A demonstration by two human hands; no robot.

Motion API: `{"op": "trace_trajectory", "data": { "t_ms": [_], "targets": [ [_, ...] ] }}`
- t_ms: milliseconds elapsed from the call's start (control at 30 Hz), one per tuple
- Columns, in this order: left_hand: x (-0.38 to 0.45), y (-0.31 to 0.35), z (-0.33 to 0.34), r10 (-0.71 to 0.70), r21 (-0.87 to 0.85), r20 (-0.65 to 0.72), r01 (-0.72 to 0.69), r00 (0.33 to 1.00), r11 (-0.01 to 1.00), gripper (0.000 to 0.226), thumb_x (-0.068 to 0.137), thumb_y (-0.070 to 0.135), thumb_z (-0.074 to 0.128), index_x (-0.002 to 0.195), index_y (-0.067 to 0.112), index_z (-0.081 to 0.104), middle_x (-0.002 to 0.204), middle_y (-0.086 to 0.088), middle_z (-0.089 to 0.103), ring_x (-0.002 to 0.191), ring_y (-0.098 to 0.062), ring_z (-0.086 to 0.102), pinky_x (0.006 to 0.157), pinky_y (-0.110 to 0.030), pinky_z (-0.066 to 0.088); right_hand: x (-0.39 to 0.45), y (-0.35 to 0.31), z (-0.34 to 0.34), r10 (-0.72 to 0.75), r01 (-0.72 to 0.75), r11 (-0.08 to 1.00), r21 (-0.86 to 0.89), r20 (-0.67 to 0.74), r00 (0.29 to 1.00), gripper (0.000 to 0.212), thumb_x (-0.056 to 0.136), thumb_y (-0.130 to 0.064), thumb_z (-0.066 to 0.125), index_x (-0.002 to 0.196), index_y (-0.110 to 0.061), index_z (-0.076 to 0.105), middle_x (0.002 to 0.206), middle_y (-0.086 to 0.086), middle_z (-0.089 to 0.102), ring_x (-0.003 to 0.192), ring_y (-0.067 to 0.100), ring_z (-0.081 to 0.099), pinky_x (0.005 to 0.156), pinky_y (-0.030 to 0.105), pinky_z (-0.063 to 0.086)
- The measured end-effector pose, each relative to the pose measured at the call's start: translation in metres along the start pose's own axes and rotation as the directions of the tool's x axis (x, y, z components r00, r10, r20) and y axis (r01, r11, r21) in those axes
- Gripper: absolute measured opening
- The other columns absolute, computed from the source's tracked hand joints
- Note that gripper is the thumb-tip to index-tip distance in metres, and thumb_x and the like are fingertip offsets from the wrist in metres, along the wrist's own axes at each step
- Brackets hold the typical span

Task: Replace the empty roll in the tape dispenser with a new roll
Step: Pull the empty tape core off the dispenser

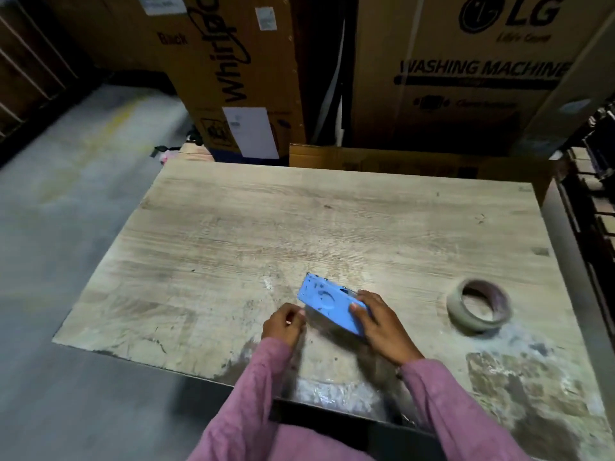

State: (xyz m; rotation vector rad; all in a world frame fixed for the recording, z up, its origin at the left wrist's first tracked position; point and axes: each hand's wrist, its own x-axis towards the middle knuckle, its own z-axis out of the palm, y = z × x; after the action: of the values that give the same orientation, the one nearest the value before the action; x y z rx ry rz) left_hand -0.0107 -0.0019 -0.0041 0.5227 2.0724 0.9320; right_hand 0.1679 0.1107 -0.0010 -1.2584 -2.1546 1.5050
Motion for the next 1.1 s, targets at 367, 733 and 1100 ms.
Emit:
{"op": "trace_trajectory", "data": {
  "t_ms": [367, 733, 1100],
  "targets": [
    [-0.025, 0.055, -0.014, -0.024, -0.502, 0.221, 0.135, 0.975, 0.854, 0.028, 0.092, 0.039, 0.048, 0.11, 0.023, 0.063, 0.109, -0.002, 0.068, 0.095, -0.018, 0.063, 0.075, -0.031, 0.048, -0.008, -0.041, -0.01, 0.15, -0.5, 0.116, 0.858, 0.482, 0.863, 0.035, 0.094, -0.028, 0.055, 0.112, -0.001, 0.065, 0.111, 0.018, 0.066, 0.107, 0.037, 0.067, 0.083, 0.056, 0.06],
    [-0.021, 0.072, -0.033, 0.179, -0.74, 0.383, 0.184, 0.906, 0.647, 0.05, 0.061, 0.028, 0.083, 0.103, 0.011, 0.06, 0.114, -0.026, 0.062, 0.099, -0.037, 0.063, 0.084, -0.047, 0.054, -0.021, -0.058, 0.001, 0.135, -0.574, 0.309, 0.759, 0.562, 0.816, 0.052, 0.1, -0.039, 0.047, 0.137, -0.003, 0.056, 0.124, 0.027, 0.063, 0.096, 0.044, 0.069, 0.067, 0.053, 0.061],
    [-0.025, 0.054, -0.058, -0.12, -0.879, 0.228, 0.258, 0.966, 0.4, 0.032, 0.084, 0.007, 0.062, 0.114, 0.006, 0.052, 0.11, -0.025, 0.061, 0.085, -0.036, 0.063, 0.061, -0.048, 0.059, -0.039, -0.104, 0.029, 0.263, -0.28, 0.739, 0.613, 0.119, 0.957, 0.054, 0.087, -0.066, 0.049, 0.125, -0.028, 0.056, 0.12, 0.008, 0.069, 0.078, 0.038, 0.075, 0.058, 0.039, 0.059]
  ]
}}
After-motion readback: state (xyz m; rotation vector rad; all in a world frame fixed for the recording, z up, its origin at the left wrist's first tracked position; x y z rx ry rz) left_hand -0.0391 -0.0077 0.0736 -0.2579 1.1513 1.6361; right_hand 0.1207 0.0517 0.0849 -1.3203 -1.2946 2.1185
